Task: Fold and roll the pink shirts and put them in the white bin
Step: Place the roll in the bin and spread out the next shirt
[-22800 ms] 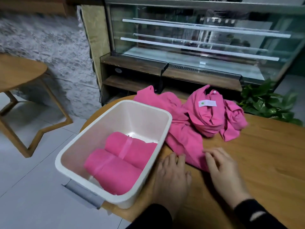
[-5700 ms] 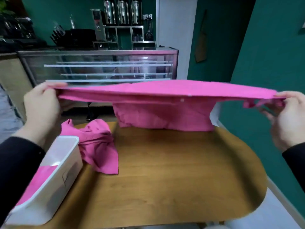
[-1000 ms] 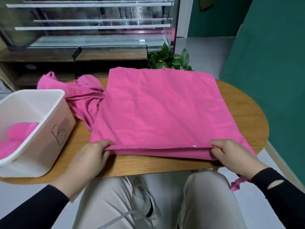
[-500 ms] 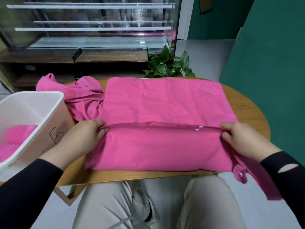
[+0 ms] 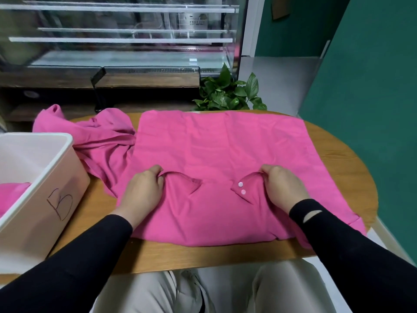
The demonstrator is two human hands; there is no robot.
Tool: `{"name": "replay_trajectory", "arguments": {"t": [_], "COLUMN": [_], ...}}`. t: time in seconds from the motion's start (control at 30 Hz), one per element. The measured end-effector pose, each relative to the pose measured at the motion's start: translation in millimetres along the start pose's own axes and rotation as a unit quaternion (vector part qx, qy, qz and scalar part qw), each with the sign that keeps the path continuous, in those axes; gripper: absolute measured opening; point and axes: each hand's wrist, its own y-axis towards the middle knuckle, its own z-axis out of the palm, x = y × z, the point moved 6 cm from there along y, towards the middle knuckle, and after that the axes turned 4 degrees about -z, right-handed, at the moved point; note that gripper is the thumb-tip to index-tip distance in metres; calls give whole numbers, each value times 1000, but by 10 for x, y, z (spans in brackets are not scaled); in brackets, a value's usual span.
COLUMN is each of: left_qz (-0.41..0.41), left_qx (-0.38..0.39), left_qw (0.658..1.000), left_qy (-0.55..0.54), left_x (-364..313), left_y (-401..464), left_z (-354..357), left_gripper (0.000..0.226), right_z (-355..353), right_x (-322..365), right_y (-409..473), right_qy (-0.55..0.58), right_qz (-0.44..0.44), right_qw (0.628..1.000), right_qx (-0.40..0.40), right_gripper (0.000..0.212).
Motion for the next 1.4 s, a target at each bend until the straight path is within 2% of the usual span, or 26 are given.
{"name": "replay_trajectory", "arguments": {"t": [0.17, 0.3, 0.53, 0.63, 0.7, 0.77, 0.87, 0.93, 0.97, 1.1, 1.2, 1.27, 1.4], "left_qz": [34, 4, -9, 5, -15, -22, 11, 16, 15, 11, 29, 37, 35], "left_qx": [-14, -8, 30, 46, 35, 7, -85, -102, -99, -35, 4, -15, -40], "left_qw": [999, 998, 997, 997, 999, 999, 996, 995, 995, 999, 997, 994, 994], "left_qy": [38, 66, 74, 54, 9, -23, -16, -5, 3, 32, 71, 99, 91], "left_x": [68, 86, 198, 204, 232, 215, 32, -78, -83, 111, 355, 470, 449], "left_y": [-249, -380, -831, -1071, -1101, -888, -176, 405, 684, 1183, 1036, 894, 757], "left_z": [167, 124, 14, -62, -211, -466, -853, -897, -834, -225, 251, 402, 424], "left_gripper": [8, 15, 19, 23, 17, 14, 9, 8, 8, 8, 6, 12, 18], "right_z": [296, 295, 310, 302, 176, -115, -629, -800, -802, -346, 176, 432, 552], "right_x": [-96, -157, -154, -169, -194, -221, -152, -66, -26, 29, -18, -51, -175], "right_y": [-79, -242, -705, -968, -1028, -880, -235, 329, 618, 1365, 1492, 1449, 1194], "right_qy": [16, 4, 7, 26, 43, 61, 70, 57, 53, 81, 110, 95, 35], "right_qz": [-22, -26, -49, -42, -37, -39, -59, -66, -63, -43, -28, -41, -40], "right_qw": [999, 1000, 998, 996, 991, 992, 996, 996, 997, 995, 991, 993, 998], "right_qx": [31, 4, 34, 80, 122, 103, 20, -5, 1, 45, 71, 58, -25], "right_gripper": [12, 7, 5, 11, 16, 18, 15, 7, 10, 21, 22, 21, 15]}}
